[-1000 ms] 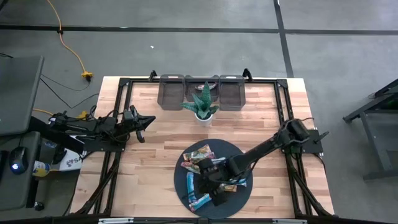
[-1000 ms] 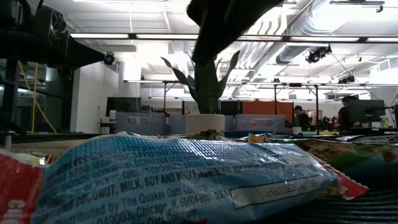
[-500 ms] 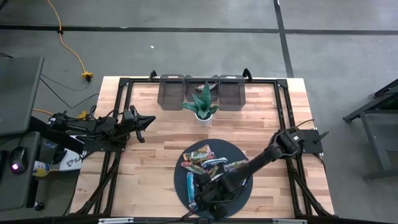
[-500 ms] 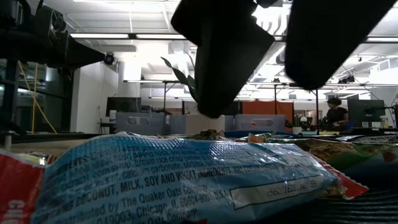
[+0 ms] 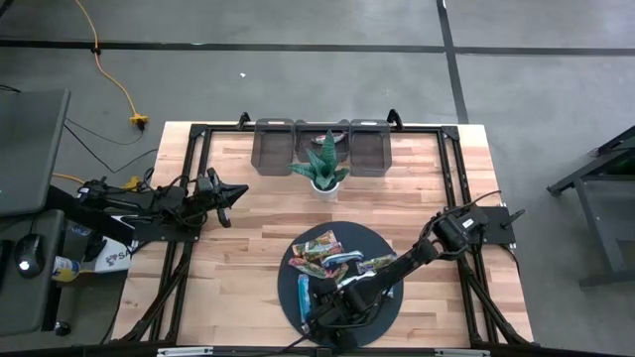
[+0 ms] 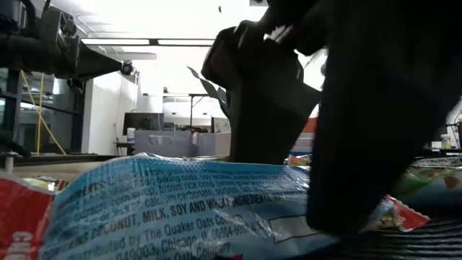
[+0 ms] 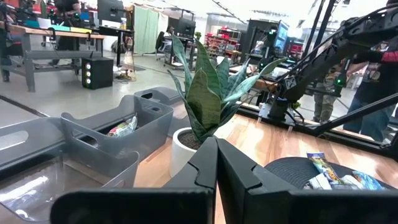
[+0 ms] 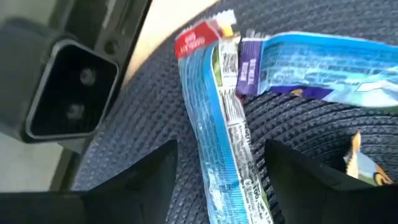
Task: Pick and place Granola Bars by type
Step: Put the red granola bar into the middle black bin
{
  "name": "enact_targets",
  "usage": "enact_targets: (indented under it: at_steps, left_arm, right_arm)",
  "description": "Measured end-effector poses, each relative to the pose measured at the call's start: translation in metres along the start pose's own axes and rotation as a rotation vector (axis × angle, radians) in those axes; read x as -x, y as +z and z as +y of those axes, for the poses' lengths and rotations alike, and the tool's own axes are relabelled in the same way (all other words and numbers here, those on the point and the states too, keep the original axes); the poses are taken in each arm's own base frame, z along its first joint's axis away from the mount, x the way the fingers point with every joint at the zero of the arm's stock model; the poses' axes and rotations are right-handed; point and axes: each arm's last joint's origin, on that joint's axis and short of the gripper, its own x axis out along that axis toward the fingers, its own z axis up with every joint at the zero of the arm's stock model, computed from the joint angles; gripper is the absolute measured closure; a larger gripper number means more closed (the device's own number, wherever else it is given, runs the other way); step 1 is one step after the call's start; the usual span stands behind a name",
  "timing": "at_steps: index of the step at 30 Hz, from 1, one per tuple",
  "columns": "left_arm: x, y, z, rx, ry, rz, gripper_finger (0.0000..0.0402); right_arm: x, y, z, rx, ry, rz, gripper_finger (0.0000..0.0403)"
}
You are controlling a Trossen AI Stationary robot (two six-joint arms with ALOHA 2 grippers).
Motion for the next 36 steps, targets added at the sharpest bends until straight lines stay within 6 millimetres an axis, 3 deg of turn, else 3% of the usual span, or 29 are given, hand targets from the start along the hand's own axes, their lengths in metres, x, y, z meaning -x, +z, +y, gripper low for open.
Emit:
enact_targets:
  at_steps: [8, 36]
  left_arm:
    - [0.0000, 0.0000, 0.0000, 0.001, 0.000, 0.000, 0.0400]
    - [0.0000, 0.0002, 0.0000, 0.001, 0.000, -0.001, 0.0400]
  right_arm:
    - [-0.0027, -0.0011, -0.0006, -0.024, -0.011, 0.007, 0.0200]
    - [-0.0006, -0.0002, 0.0004, -0.023, 0.019, 0.021, 0.0347]
